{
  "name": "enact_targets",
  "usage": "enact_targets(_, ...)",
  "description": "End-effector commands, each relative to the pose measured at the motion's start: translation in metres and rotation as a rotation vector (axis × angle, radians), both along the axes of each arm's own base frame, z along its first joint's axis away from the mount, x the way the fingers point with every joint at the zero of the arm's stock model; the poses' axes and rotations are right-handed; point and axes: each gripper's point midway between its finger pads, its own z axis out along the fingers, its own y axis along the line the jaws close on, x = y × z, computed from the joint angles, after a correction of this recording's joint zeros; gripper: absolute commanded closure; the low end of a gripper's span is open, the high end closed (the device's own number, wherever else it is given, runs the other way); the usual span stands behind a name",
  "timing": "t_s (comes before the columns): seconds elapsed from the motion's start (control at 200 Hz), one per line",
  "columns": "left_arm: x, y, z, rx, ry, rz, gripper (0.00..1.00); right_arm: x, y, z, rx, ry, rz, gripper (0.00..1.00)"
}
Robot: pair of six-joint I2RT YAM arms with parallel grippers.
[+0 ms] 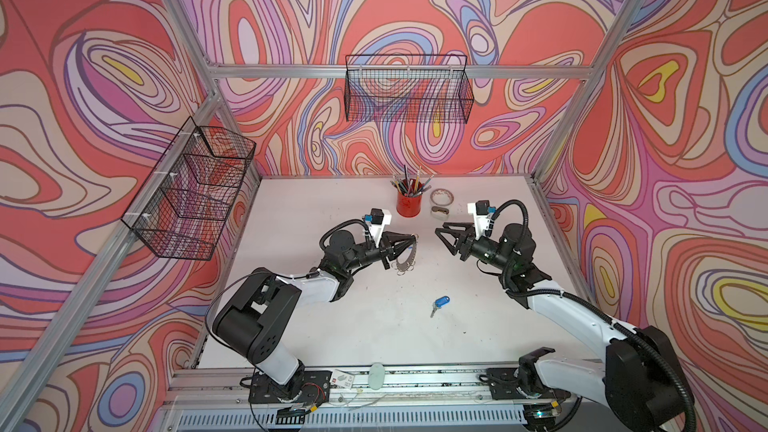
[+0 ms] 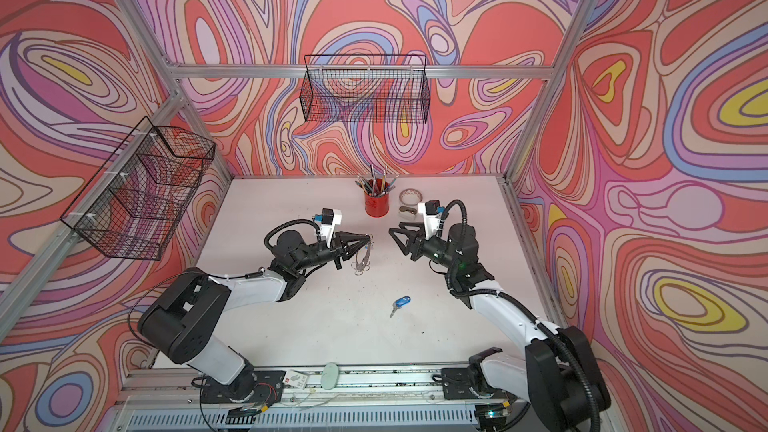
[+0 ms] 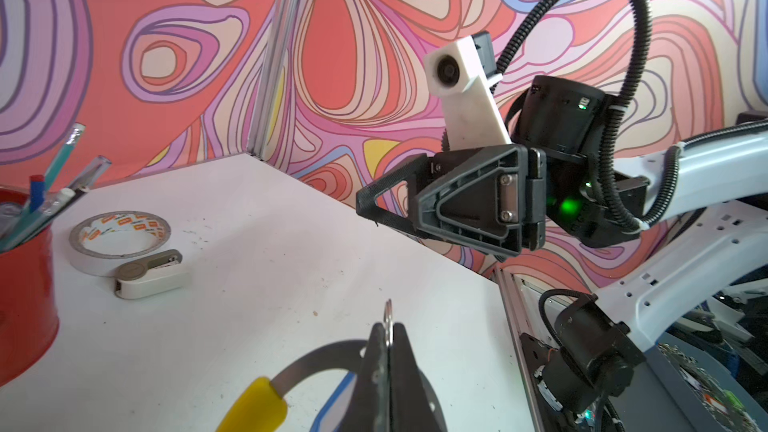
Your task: Put the keys on the keyring
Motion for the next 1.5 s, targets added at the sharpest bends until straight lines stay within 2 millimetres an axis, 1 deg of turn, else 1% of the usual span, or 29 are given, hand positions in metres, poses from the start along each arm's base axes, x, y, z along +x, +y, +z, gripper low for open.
enact_targets(0.0,-0.014,-0.004,0.032,-0.063,-0.113,-0.097,1.0,-0.02,0.02,0.02,0.047,-0.045,0.185,0.48)
enact_targets(0.085,-0.018,-0.007,0.032,-0.063,-0.106,-0.13,1.0,-0.022,0.025,0.014,0.041,-0.028,0.215,0.5)
enact_targets(0.205,-0.018,-0.007,0.033,-0.062,-0.109,-0.139,1.0,-0.028,0.037,0.008,0.038,-0.014,0.278,0.57)
enact_targets(0.28,-0.019,-0.007,0.033,-0.063,-0.108,-0.142,1.0,-0.03,0.042,0.005,0.032,-0.008,0.298,0.57)
enact_targets(0.431,-0.017,-0.008,0.034,-0.065,-0.103,-0.138,1.0,-0.035,0.045,0.007,0.045,-0.013,0.32,0.57)
enact_targets(0.631,-0.016,-0.009,0.034,-0.066,-0.098,-0.143,1.0,-0.034,0.049,0.001,0.041,0.005,0.334,0.68)
enact_targets(0.696,-0.015,-0.009,0.034,-0.067,-0.093,-0.143,1.0,-0.035,0.05,0.001,0.04,0.008,0.341,0.74)
enact_targets(0.811,-0.015,-0.01,0.034,-0.067,-0.089,-0.148,1.0,-0.034,0.051,-0.001,0.034,0.01,0.344,0.83)
enact_targets(0.881,-0.014,-0.01,0.033,-0.067,-0.083,-0.147,1.0,-0.034,0.052,-0.002,0.035,0.015,0.348,0.99)
enact_targets(0.891,-0.014,-0.01,0.032,-0.066,-0.083,-0.148,1.0,-0.034,0.052,-0.002,0.035,0.014,0.348,1.0)
enact_targets(1.107,-0.016,-0.009,0.03,-0.057,-0.072,-0.153,1.0,-0.032,0.051,-0.001,0.035,-0.002,0.327,1.0)
enact_targets(1.222,-0.018,-0.007,0.028,-0.016,-0.057,-0.151,1.0,-0.031,0.048,0.002,0.016,-0.037,0.3,1.0)
enact_targets(1.342,-0.018,-0.002,0.025,0.07,-0.039,-0.104,0.88,-0.027,0.046,0.005,-0.026,-0.07,0.271,1.0)
enact_targets(1.442,-0.018,0.005,0.016,0.164,-0.016,-0.052,0.68,-0.022,0.047,0.008,-0.075,-0.096,0.242,1.0)
enact_targets(1.497,-0.021,0.011,0.013,0.224,-0.026,-0.034,0.59,-0.019,0.047,0.005,-0.121,-0.108,0.228,1.0)
